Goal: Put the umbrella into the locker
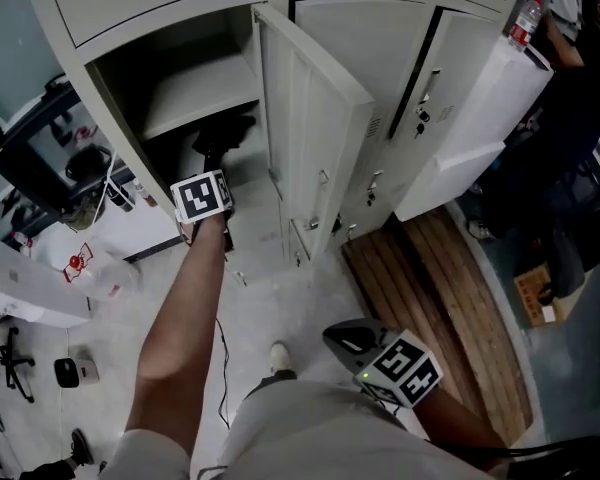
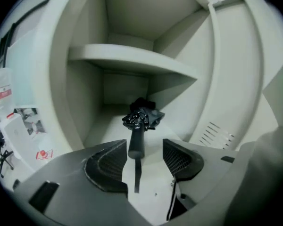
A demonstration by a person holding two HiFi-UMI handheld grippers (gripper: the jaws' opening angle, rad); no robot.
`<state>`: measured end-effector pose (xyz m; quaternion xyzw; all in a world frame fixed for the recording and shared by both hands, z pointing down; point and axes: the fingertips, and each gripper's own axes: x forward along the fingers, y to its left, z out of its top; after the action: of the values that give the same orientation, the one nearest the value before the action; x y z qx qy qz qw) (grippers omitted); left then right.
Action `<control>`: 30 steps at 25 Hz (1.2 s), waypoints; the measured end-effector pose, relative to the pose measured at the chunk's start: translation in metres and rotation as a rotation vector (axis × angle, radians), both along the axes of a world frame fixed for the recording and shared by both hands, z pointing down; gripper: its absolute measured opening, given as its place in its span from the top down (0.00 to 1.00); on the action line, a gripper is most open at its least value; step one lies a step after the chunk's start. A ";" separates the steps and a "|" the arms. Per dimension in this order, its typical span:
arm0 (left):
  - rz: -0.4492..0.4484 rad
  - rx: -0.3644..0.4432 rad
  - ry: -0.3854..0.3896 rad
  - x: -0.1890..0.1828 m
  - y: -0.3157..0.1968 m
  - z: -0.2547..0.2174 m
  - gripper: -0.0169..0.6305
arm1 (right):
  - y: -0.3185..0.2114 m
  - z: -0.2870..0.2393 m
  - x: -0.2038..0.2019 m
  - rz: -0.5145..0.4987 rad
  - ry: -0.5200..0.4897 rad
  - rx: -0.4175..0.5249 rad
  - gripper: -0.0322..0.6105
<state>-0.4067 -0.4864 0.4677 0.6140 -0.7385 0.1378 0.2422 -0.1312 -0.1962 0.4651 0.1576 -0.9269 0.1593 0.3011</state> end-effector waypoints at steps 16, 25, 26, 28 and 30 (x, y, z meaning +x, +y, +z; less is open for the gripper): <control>0.038 0.071 0.075 0.130 0.197 -0.004 0.96 | 0.092 0.007 0.098 -0.156 -0.031 0.026 0.92; 0.200 0.035 0.130 0.237 0.310 0.016 0.96 | 0.122 0.012 0.127 -0.193 -0.060 0.031 0.92; 0.210 0.028 0.132 0.246 0.319 0.017 0.96 | 0.125 0.013 0.129 -0.199 -0.061 0.031 0.92; 0.218 0.019 0.143 0.260 0.335 0.019 0.96 | 0.128 0.012 0.131 -0.208 -0.066 0.034 0.92; 0.219 0.018 0.145 0.268 0.345 0.018 0.96 | 0.130 0.011 0.132 -0.214 -0.072 0.041 0.92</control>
<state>-0.1389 -0.1416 0.4855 0.7015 -0.6487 0.1118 0.2730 0.0007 -0.0664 0.4764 0.0577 -0.9517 0.1129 0.2795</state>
